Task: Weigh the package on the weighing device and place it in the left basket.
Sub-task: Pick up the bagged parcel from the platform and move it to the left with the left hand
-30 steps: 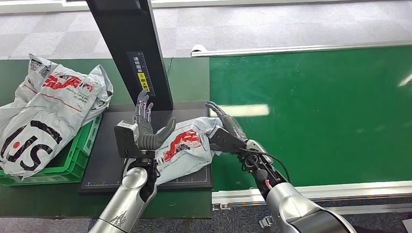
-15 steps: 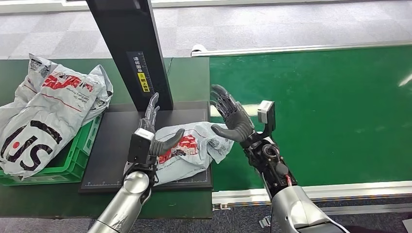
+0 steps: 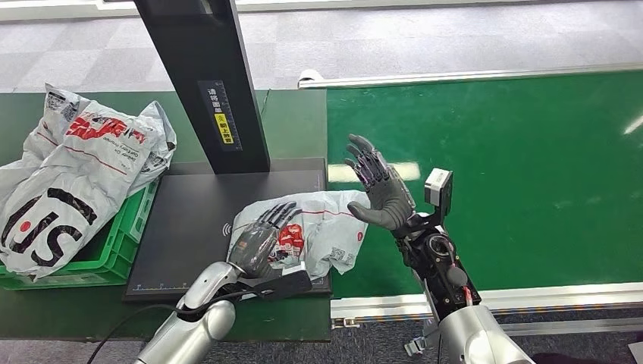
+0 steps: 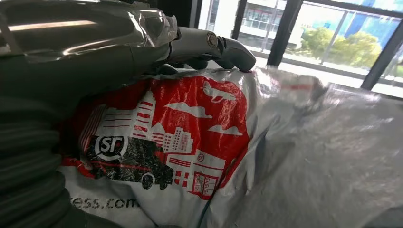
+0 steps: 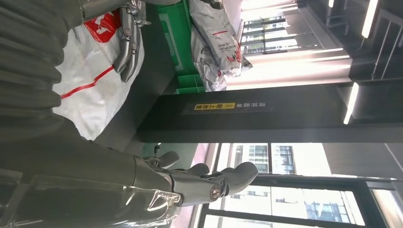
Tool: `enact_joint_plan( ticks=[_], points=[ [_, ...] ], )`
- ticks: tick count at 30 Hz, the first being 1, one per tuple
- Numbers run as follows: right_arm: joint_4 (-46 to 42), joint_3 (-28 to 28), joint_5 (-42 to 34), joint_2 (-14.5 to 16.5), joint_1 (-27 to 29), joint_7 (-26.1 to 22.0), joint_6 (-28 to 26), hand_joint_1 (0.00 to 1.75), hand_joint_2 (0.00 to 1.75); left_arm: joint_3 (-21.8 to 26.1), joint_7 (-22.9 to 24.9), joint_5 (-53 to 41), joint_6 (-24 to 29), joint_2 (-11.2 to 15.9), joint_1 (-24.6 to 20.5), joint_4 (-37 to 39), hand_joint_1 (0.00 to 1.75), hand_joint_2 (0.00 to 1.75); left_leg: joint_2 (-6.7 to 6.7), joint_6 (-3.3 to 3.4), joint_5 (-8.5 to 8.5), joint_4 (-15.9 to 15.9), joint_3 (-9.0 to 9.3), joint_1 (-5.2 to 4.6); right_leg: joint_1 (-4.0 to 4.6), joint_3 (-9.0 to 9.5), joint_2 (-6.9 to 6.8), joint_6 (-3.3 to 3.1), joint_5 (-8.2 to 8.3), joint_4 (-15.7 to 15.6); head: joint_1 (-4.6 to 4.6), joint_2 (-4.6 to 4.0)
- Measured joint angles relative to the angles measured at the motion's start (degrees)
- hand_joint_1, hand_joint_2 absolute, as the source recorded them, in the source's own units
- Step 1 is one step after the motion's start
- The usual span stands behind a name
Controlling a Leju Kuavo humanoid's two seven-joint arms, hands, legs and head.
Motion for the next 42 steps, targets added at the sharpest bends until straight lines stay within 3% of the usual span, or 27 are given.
enact_joint_plan(
  ticks=[6,10,11,14,15,25,42],
  points=[
    [-1.95,0.07,0.67,-0.21,0.79,0.03,-0.56,0.00,1.75,-0.11,1.89,-2.77,-0.42,0.28,0.03,0.03,0.00,1.75,0.00,0.00,0.00,0.00,0.00,0.00,0.00,0.00,0.00,0.00,0.00,0.00,0.01,0.00],
    [-8.14,0.10,2.42,-0.85,3.74,-0.14,-2.22,0.00,1.75,0.53,5.21,-7.01,0.60,0.51,0.06,-0.01,0.01,1.75,0.01,0.00,0.00,-0.01,0.05,0.00,0.00,0.04,0.00,0.00,0.00,0.00,0.00,0.00],
    [-9.71,0.09,2.69,-1.01,4.61,-0.12,-2.80,0.00,1.75,0.95,5.83,-7.88,0.83,0.51,0.06,0.01,0.21,1.75,0.01,0.00,0.00,-0.01,0.06,0.00,0.00,0.05,0.00,0.00,0.00,0.00,0.00,0.00],
    [-13.12,-0.19,2.34,-1.46,6.70,0.37,-4.20,0.00,1.75,2.16,3.74,-6.98,1.25,0.45,0.15,0.20,1.44,1.75,0.01,0.00,0.00,-0.01,0.08,0.00,0.00,0.05,0.00,0.00,0.00,0.00,0.00,0.00],
    [-14.06,-0.43,2.07,-1.60,7.35,0.46,-4.65,0.00,1.75,2.60,2.07,-5.77,2.07,0.40,0.27,0.32,1.68,1.75,0.01,0.00,0.00,-0.01,0.08,0.00,0.00,0.05,0.00,0.00,0.00,0.00,0.00,0.00],
    [-19.76,-3.13,1.64,-2.54,11.22,1.33,-7.24,0.00,1.75,7.46,-7.71,6.38,12.79,-1.26,1.22,-0.46,1.75,1.75,0.00,0.00,0.00,0.00,-0.02,-0.01,-0.01,-0.02,0.00,0.00,0.00,0.00,0.01,0.00],
    [-20.57,-3.43,1.30,-2.91,11.35,1.65,-8.05,0.00,1.75,11.50,-11.00,13.57,19.56,-2.37,3.04,-3.62,1.75,1.75,-0.01,0.00,0.00,0.00,-0.07,-0.01,-0.01,-0.05,0.00,0.00,0.00,0.00,0.02,0.00]
  ],
)
